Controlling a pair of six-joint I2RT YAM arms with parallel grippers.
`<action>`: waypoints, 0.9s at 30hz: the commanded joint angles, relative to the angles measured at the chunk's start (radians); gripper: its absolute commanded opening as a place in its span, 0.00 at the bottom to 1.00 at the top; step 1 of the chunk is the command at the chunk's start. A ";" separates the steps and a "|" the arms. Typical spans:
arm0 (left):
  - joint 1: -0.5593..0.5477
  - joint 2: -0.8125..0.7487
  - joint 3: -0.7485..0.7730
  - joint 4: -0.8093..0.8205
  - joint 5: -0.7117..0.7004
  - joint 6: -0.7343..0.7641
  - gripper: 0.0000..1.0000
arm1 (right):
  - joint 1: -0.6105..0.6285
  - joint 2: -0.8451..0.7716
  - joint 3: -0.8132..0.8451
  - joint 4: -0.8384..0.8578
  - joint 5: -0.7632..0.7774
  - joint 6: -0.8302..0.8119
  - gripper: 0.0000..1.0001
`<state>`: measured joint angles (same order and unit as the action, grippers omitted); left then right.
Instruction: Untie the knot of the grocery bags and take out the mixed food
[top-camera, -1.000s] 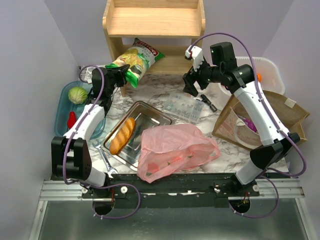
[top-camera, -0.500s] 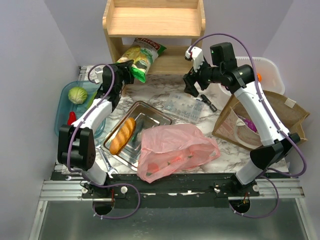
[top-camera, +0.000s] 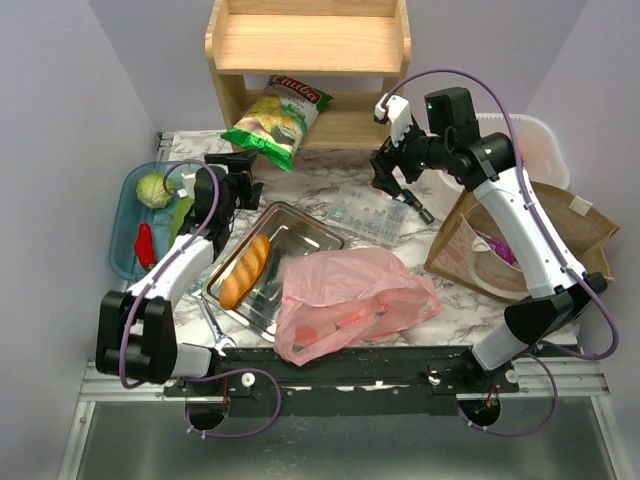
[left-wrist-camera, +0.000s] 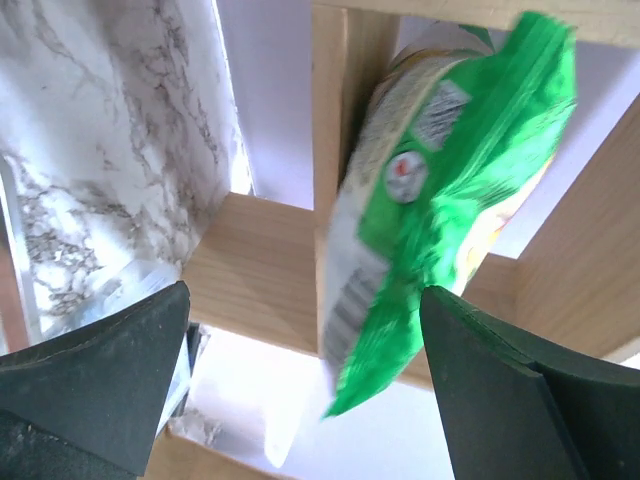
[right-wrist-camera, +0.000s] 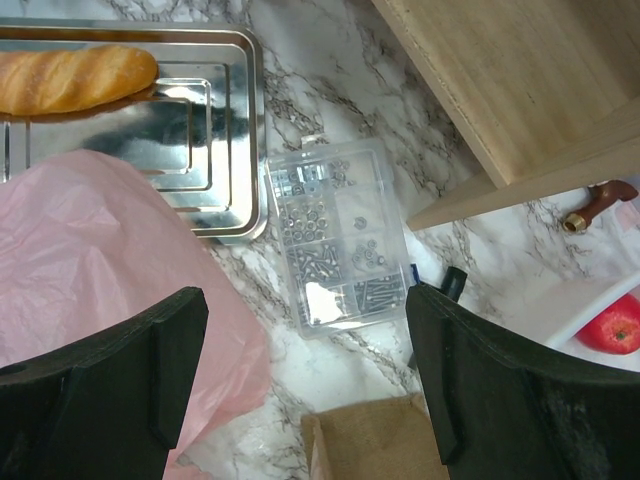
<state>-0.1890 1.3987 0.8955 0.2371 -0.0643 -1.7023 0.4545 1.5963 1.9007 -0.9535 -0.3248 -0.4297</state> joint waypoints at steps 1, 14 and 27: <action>0.003 -0.115 -0.104 0.023 -0.006 0.085 0.98 | -0.001 -0.026 -0.032 0.023 0.004 -0.002 0.87; 0.070 -0.310 -0.016 -0.229 0.591 1.475 0.98 | -0.001 -0.076 -0.080 0.063 0.030 0.001 0.85; -0.131 0.031 0.330 -0.353 0.158 1.972 0.98 | -0.053 -0.109 -0.037 0.099 0.228 0.111 0.82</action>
<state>-0.2913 1.3384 1.1484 -0.0723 0.2134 0.1169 0.4446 1.4994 1.8011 -0.8558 -0.1967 -0.3698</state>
